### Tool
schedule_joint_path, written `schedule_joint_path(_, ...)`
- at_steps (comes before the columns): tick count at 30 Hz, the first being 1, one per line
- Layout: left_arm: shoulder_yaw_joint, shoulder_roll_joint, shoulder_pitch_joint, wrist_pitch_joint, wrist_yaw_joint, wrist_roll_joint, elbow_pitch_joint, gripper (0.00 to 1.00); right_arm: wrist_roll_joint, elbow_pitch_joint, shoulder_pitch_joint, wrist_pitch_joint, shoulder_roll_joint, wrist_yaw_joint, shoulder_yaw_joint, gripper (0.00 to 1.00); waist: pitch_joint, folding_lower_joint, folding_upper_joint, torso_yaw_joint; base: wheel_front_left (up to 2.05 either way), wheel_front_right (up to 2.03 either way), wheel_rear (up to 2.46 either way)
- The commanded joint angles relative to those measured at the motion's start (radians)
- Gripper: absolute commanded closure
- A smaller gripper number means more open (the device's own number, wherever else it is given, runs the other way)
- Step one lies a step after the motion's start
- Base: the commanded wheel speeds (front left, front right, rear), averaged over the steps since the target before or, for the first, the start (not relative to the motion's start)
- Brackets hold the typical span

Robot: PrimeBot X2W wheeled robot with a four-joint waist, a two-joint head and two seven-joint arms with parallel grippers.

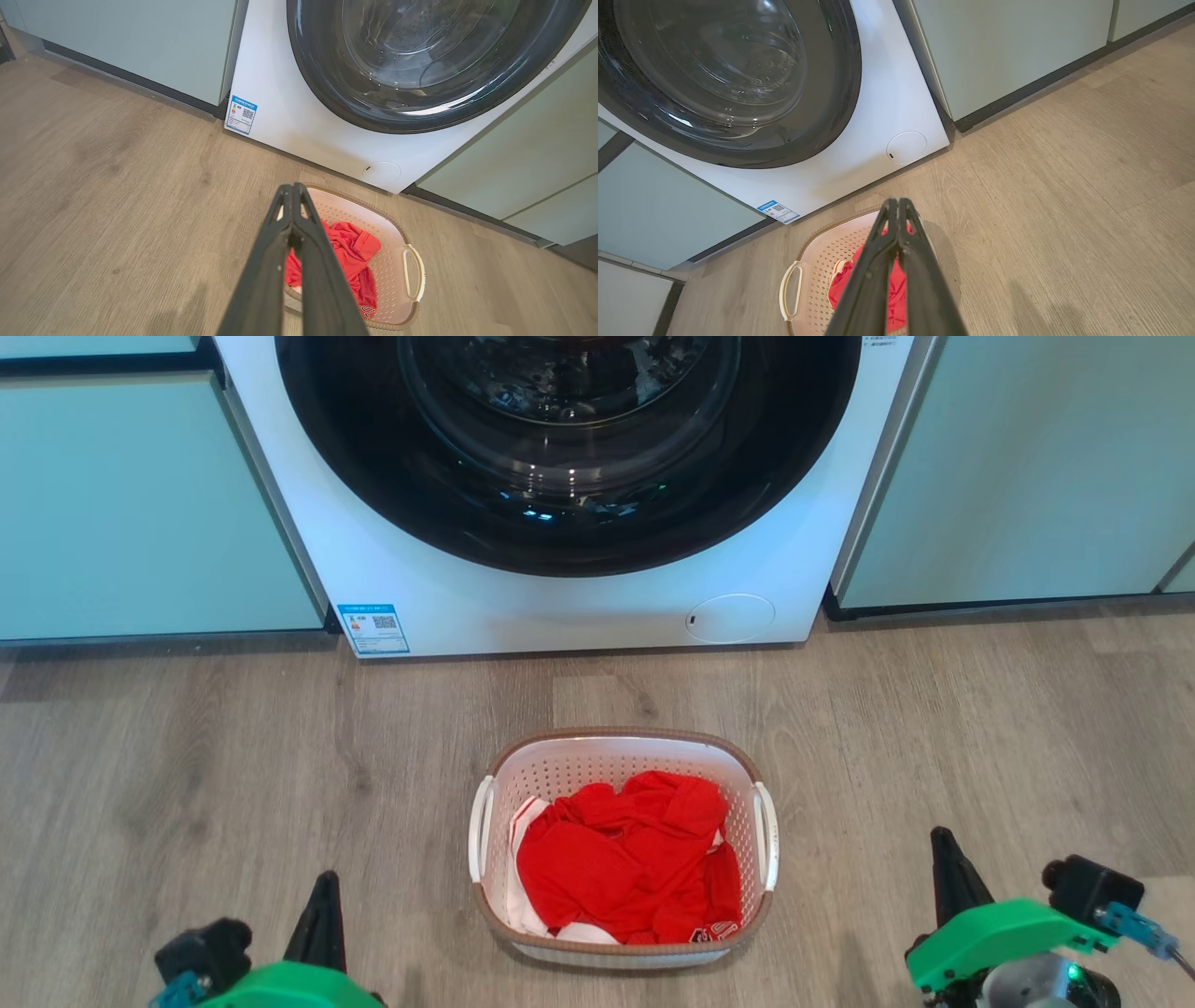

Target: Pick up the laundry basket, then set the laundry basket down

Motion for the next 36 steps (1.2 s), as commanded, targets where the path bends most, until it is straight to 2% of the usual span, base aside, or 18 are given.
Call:
schedule_joint_path(1,0.027,0.012,-0.055,0.008,-0.007,-0.038,-0.028,1.0,0.037,-0.038,-0.052,0.006,-0.016,0.002,-0.005,1.0,0.0,-0.0001,-0.0001,0.0,0.0,0.0,0.0)
schedule_joint_path(36,0.085,0.016,-0.129,0.099,-0.049,-0.446,-0.017,1.0,0.408,-0.06,-0.081,0.099,-0.023,0.004,-0.049,1.0,-0.001,-0.0001,-0.0001,0.0,0.0,0.0,0.0)
